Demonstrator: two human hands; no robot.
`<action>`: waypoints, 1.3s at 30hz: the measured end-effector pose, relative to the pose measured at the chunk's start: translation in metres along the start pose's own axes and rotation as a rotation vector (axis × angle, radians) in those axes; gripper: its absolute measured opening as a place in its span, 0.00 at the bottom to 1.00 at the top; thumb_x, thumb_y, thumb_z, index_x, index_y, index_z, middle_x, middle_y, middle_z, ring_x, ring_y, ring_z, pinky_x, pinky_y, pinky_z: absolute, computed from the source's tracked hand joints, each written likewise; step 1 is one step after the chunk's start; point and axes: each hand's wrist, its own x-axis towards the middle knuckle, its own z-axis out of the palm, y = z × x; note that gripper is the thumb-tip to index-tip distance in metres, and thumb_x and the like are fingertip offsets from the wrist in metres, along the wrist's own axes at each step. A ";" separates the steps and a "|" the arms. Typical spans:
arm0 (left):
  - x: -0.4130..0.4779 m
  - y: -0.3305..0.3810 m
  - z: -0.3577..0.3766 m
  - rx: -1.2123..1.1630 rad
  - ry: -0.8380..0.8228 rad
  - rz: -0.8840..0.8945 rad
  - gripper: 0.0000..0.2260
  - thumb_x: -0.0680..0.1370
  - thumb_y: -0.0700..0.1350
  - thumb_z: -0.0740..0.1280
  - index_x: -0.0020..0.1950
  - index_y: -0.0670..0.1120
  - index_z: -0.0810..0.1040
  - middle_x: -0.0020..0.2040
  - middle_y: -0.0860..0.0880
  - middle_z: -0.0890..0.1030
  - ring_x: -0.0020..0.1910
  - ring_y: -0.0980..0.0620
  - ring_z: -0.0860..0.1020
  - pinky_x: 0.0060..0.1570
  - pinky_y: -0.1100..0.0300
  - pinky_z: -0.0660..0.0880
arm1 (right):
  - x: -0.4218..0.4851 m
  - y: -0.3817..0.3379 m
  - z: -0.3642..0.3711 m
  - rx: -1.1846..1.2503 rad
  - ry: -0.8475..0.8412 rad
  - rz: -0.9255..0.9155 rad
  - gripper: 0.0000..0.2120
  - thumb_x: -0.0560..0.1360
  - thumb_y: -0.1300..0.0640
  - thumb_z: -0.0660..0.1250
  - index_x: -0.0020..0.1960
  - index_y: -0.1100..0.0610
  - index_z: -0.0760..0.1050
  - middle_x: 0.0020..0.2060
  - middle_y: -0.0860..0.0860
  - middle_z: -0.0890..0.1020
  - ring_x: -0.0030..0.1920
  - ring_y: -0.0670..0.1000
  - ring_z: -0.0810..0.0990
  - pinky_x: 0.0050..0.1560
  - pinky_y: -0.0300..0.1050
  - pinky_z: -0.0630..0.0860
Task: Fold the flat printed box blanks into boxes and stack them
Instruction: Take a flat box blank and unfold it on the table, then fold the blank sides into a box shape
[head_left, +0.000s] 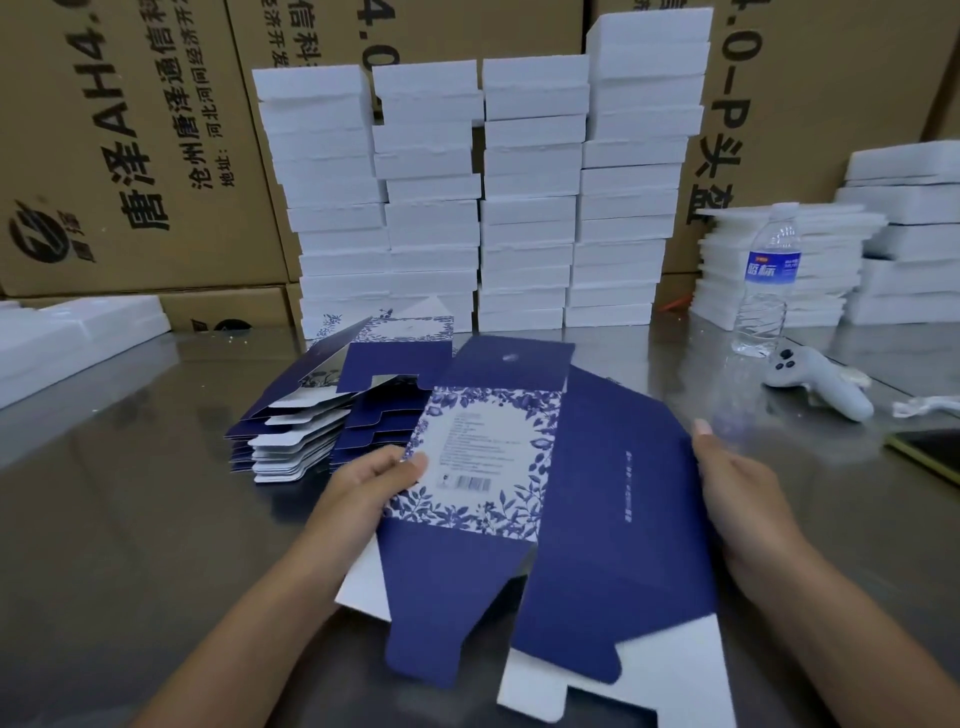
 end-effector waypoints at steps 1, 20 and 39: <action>0.000 0.001 -0.001 -0.028 0.031 0.017 0.07 0.73 0.45 0.68 0.38 0.46 0.84 0.41 0.44 0.85 0.36 0.49 0.83 0.33 0.62 0.79 | -0.002 -0.001 0.002 -0.006 -0.040 -0.011 0.18 0.78 0.45 0.60 0.40 0.57 0.75 0.29 0.48 0.77 0.27 0.47 0.74 0.31 0.40 0.70; 0.006 -0.019 0.010 0.079 -0.213 0.121 0.21 0.80 0.37 0.60 0.69 0.56 0.70 0.63 0.53 0.79 0.61 0.54 0.78 0.56 0.64 0.75 | -0.028 0.006 0.015 -0.196 -0.744 -0.271 0.61 0.52 0.43 0.79 0.68 0.26 0.38 0.70 0.30 0.56 0.63 0.34 0.69 0.53 0.32 0.74; 0.000 -0.018 0.008 0.497 -0.050 0.257 0.14 0.70 0.44 0.75 0.53 0.53 0.75 0.47 0.64 0.82 0.48 0.64 0.79 0.46 0.73 0.72 | -0.040 0.003 0.022 -0.239 -0.621 -0.489 0.18 0.74 0.38 0.56 0.54 0.41 0.80 0.51 0.37 0.82 0.54 0.38 0.78 0.53 0.33 0.72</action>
